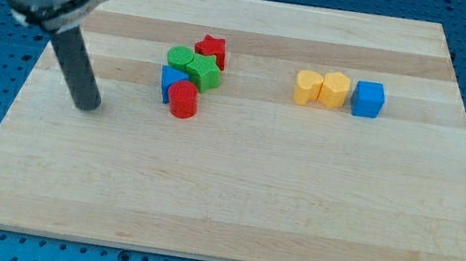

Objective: Push the blue triangle in between the green star and yellow heart

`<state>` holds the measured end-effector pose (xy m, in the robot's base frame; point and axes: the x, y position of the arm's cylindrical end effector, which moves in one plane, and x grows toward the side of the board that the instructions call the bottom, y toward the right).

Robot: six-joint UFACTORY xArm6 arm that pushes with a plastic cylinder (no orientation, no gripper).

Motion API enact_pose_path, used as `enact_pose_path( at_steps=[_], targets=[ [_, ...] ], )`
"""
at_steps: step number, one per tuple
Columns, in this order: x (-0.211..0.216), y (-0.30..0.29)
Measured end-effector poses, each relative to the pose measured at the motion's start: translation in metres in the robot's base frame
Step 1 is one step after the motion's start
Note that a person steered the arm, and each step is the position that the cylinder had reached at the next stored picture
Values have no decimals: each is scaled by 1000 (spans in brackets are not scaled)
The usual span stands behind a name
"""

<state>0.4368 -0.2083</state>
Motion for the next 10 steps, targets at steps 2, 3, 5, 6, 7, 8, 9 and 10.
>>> enact_pose_path(
  at_steps=[2,3,5,6,7,8,9,10],
  targets=[
    [-29,74],
    [-29,118],
    [-21,157],
    [0,154],
    [12,162],
    [-10,177],
    [-20,166],
    [-20,158]
  ],
)
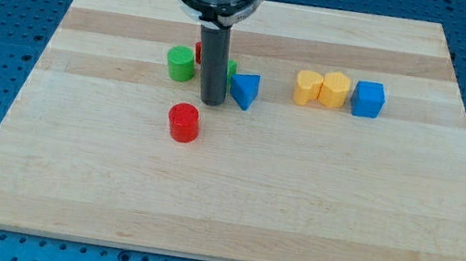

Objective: Push the blue triangle in between the green star and yellow heart

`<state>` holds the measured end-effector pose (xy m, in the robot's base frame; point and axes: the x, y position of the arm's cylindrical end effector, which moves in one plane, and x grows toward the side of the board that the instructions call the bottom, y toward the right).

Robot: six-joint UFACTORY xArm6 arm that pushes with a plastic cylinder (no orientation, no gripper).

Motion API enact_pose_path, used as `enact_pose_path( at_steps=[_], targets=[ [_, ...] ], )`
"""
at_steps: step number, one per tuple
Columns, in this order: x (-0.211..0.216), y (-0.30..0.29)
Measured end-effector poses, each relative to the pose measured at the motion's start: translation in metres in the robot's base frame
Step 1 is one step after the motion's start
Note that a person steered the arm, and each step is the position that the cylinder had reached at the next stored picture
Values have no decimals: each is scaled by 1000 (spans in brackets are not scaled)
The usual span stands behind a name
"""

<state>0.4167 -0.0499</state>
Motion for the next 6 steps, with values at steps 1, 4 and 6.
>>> enact_pose_path(
  at_steps=[1,4,6],
  targets=[
    [-1,23],
    [-23,35],
    [-23,66]
  ],
)
